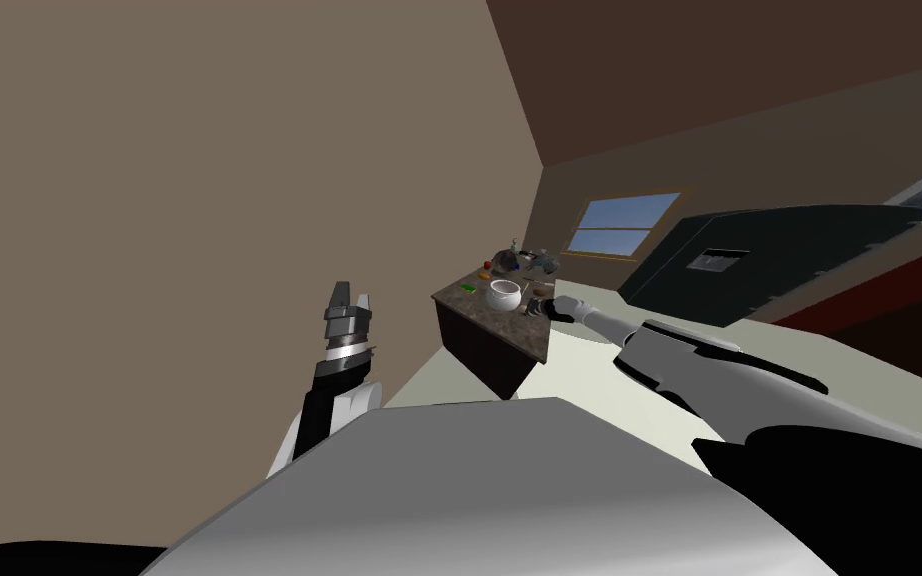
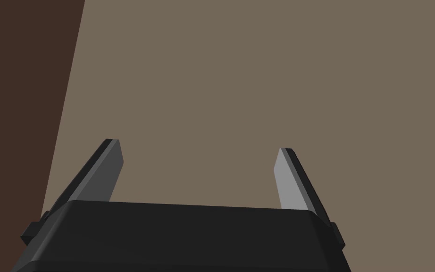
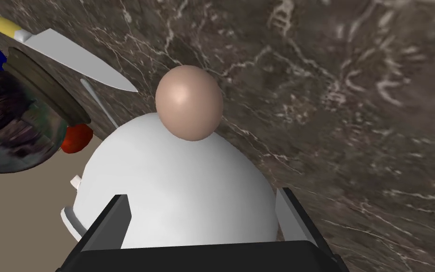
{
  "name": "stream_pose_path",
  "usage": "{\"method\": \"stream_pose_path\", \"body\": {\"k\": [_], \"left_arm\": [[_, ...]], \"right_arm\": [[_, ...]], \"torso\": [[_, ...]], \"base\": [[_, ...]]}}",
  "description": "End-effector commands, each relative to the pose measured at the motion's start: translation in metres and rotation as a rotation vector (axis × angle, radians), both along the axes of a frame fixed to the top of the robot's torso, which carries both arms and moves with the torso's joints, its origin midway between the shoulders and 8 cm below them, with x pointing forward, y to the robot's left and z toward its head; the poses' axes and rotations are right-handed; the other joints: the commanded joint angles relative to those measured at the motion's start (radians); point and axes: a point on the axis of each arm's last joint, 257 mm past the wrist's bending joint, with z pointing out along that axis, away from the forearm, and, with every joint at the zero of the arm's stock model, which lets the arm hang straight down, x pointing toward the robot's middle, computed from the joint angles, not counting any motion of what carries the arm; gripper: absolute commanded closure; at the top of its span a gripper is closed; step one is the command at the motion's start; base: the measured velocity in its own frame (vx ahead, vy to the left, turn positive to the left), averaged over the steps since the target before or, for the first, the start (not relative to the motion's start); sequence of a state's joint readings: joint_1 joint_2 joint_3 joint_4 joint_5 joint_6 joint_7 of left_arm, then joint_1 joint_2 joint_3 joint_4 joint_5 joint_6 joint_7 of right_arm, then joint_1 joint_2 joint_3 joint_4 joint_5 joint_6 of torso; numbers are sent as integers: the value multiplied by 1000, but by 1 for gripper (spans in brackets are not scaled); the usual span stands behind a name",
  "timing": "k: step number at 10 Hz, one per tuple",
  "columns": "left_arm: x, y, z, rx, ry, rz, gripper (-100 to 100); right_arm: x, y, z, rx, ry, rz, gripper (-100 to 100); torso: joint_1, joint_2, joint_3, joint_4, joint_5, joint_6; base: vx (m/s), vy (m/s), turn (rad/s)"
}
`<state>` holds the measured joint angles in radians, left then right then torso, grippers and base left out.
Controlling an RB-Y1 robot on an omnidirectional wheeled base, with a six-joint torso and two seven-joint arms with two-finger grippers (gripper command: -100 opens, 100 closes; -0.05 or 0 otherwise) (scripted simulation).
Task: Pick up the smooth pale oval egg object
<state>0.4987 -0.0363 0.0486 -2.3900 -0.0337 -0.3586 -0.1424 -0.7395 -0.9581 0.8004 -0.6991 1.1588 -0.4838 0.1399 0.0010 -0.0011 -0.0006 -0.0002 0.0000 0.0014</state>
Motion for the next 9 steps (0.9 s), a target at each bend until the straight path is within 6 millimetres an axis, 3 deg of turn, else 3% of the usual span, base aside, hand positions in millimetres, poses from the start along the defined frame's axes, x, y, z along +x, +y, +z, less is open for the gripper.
{"method": "stream_pose_path", "body": {"k": [1, 2, 3, 4, 5, 6, 8, 9], "left_arm": [[0, 0, 0, 0, 0, 0, 0], [0, 0, 0, 0, 0, 0, 0], [0, 0, 0, 0, 0, 0, 0], [0, 0, 0, 0, 0, 0, 0], [0, 0, 0, 0, 0, 0, 0], [0, 0, 0, 0, 0, 0, 0], [0, 0, 0, 0, 0, 0, 0], [0, 0, 0, 0, 0, 0, 0]], "right_arm": [[-12, -39, -4, -98, 29, -23, -100], [-12, -39, -4, -98, 29, -23, -100], [-19, -61, -8, -152, 51, -34, -100], [-19, -61, -8, -152, 51, -34, -100], [-27, -79, -12, -198, 73, -43, -100], [-23, -66, -10, -181, 66, -27, -100], [-27, -79, -12, -198, 73, -43, -100], [-44, -104, -22, -263, 117, -51, -100]], "torso": [[0, 0, 0, 0, 0, 0], [1, -1, 0, 0, 0, 0], [0, 0, 0, 0, 0, 1], [0, -1, 0, 0, 0, 0], [0, -1, 0, 0, 0, 1], [0, 0, 0, 0, 0, 0], [-1, 0, 0, 0, 0, 1], [-1, 1, 0, 0, 0, 1]], "base": [[22, 31, 217], [24, 19, 99], [28, 17, 112], [23, 16, 62], [25, 19, 122], [18, 9, 46], [3, 2, -12], [28, 9, 174]]}}
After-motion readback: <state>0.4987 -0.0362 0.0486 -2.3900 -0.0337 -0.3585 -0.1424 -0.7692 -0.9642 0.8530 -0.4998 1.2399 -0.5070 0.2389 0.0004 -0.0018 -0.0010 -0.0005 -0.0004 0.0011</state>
